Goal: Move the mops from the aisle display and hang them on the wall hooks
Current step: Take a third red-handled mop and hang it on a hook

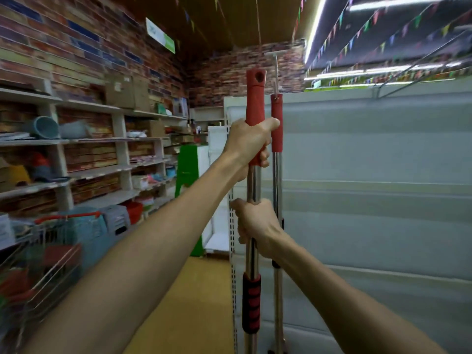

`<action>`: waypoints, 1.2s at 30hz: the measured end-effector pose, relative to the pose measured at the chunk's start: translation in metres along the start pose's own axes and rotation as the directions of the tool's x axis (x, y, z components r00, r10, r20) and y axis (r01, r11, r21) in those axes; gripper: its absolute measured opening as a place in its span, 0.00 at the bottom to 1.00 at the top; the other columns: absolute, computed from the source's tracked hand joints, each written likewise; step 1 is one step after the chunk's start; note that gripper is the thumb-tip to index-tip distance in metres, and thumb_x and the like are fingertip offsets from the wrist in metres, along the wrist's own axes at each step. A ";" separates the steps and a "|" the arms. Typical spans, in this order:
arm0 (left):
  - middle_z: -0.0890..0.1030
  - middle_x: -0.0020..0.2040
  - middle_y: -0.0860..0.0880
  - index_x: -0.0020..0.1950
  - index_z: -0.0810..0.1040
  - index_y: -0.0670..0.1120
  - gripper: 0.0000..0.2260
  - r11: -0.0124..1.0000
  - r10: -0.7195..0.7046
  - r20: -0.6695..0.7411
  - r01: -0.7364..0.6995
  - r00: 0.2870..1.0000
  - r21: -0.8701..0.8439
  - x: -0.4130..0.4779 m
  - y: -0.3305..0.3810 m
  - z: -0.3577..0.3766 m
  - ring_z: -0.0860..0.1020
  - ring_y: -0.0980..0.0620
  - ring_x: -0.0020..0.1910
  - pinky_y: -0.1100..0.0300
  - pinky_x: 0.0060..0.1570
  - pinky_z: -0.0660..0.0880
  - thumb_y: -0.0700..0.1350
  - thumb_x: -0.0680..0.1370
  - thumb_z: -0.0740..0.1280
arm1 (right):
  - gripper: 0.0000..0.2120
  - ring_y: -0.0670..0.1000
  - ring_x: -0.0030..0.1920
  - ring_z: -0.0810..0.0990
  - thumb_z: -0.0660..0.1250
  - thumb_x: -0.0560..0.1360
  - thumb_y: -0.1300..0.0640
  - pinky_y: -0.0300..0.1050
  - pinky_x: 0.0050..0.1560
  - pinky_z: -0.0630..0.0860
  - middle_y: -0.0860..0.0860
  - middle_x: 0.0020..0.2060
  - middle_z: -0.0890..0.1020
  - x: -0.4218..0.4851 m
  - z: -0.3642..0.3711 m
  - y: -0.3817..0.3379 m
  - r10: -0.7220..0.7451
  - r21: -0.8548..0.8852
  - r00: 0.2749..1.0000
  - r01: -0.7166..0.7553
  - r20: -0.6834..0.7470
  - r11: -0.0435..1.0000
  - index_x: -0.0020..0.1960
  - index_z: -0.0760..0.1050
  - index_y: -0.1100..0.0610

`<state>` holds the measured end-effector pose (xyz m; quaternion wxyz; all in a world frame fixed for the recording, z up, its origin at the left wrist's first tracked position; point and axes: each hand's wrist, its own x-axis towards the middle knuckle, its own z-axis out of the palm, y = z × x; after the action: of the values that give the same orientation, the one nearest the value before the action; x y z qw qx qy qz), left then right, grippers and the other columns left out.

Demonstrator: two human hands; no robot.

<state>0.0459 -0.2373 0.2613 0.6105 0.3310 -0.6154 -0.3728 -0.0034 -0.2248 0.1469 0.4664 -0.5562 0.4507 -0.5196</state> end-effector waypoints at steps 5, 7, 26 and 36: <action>0.67 0.25 0.51 0.39 0.69 0.45 0.10 0.999 -0.007 0.063 0.011 0.998 -0.051 0.027 -0.010 0.021 0.65 0.54 0.19 0.63 0.21 0.65 0.39 0.78 0.68 | 0.14 0.50 0.23 0.64 0.65 0.79 0.60 0.45 0.29 0.66 0.50 0.24 0.66 0.027 -0.022 0.002 -0.027 0.003 0.997 0.028 -0.078 1.000 0.35 0.67 0.54; 0.67 0.25 0.51 0.40 0.69 0.44 0.10 0.999 -0.006 0.082 0.010 0.997 -0.054 0.039 -0.015 0.028 0.65 0.54 0.19 0.63 0.21 0.65 0.40 0.77 0.68 | 0.14 0.50 0.23 0.64 0.65 0.79 0.60 0.44 0.29 0.67 0.50 0.23 0.66 0.036 -0.030 0.002 -0.028 0.001 0.994 0.028 -0.103 1.000 0.35 0.67 0.54; 0.64 0.25 0.51 0.38 0.67 0.47 0.12 0.987 -0.007 0.203 0.040 0.979 -0.158 0.094 -0.039 0.036 0.62 0.53 0.20 0.62 0.22 0.63 0.40 0.77 0.68 | 0.11 0.50 0.23 0.64 0.63 0.78 0.61 0.44 0.28 0.65 0.51 0.26 0.65 0.088 -0.049 0.003 -0.060 -0.041 0.984 0.054 -0.168 0.998 0.38 0.66 0.55; 0.63 0.25 0.52 0.34 0.66 0.47 0.14 0.987 -0.030 0.286 0.074 0.958 -0.144 0.100 -0.043 0.029 0.61 0.55 0.19 0.63 0.20 0.62 0.39 0.77 0.66 | 0.11 0.53 0.26 0.67 0.63 0.75 0.60 0.48 0.32 0.69 0.51 0.25 0.68 0.102 -0.038 0.012 -0.066 -0.054 0.966 0.054 -0.251 0.997 0.34 0.67 0.54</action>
<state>0.0110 -0.3434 0.2751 0.5299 0.2426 -0.6569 -0.4784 -0.0359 -0.3294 0.1520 0.3762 -0.5096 0.5015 -0.5893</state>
